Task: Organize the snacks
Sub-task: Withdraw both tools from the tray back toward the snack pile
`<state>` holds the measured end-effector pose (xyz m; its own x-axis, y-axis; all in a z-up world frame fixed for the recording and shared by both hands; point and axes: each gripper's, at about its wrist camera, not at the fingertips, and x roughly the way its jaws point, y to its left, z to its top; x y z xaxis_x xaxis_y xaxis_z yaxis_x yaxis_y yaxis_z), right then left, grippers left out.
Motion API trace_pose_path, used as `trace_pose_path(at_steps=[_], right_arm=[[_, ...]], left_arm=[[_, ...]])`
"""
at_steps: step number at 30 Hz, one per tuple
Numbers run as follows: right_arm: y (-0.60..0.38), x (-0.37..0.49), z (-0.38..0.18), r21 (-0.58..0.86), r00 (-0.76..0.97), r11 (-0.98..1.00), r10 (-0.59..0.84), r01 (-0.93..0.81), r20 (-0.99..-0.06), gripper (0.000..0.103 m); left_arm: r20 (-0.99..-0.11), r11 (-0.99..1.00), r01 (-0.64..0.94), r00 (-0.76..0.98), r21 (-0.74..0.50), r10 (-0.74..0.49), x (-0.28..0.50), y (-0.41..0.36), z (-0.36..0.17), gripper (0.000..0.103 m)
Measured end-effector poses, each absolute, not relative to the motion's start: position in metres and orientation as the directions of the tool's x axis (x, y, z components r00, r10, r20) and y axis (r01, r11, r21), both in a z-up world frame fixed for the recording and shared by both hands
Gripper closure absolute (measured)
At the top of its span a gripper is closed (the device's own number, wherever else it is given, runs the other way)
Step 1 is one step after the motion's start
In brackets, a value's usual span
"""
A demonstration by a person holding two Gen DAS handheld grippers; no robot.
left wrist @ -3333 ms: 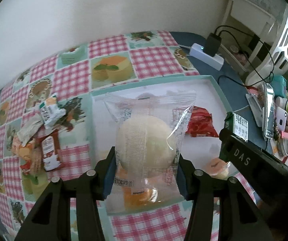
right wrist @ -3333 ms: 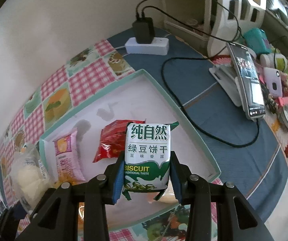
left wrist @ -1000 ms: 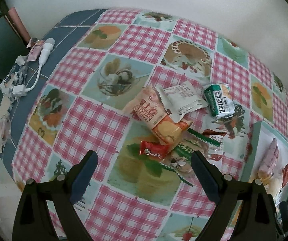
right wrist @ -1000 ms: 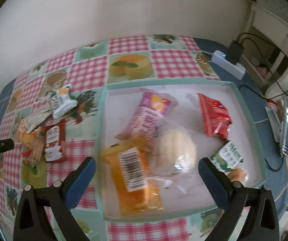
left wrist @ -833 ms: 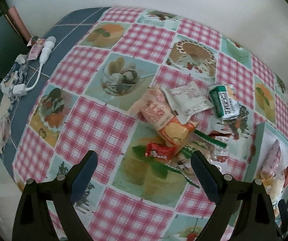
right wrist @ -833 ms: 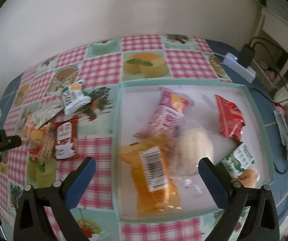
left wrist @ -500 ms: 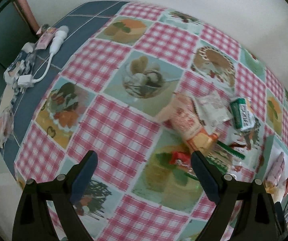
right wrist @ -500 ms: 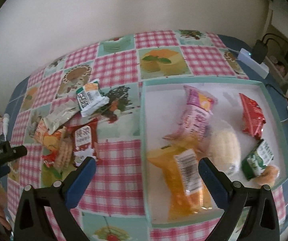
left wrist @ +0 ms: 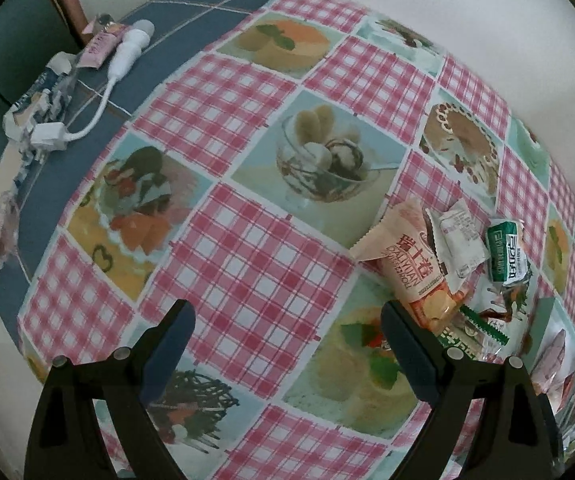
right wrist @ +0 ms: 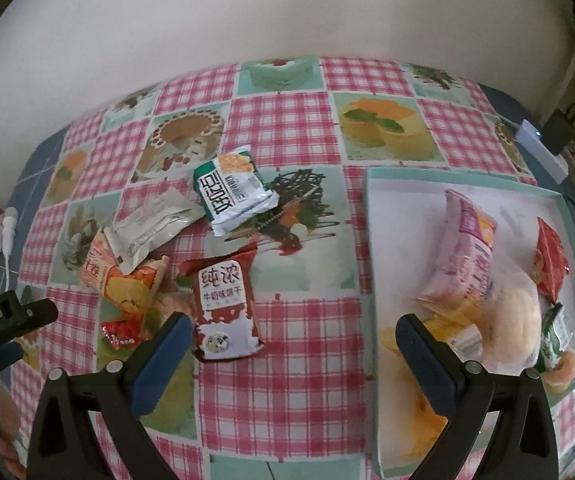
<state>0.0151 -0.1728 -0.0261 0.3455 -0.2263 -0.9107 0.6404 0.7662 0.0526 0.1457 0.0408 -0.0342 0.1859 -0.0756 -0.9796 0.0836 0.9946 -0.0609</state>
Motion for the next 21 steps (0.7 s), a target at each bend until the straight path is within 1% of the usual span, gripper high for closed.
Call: trace_pose_path(at_steps=[14,21], right_arm=[[-0.172,0.039,-0.043,0.039,0.312,0.780,-0.203,0.624,-0.928,0.000],[-0.168,0.045,-0.048,0.052,0.317,0.792,-0.181,0.608,-0.931,0.000]], left_arm=[[-0.986,0.987,0.145,0.146,-0.065,-0.086,0.147,0.009,-0.051,0.009],[-0.973,0.970,0.149,0.102,-0.192,-0.208,0.140,-0.009,-0.059,0.009]])
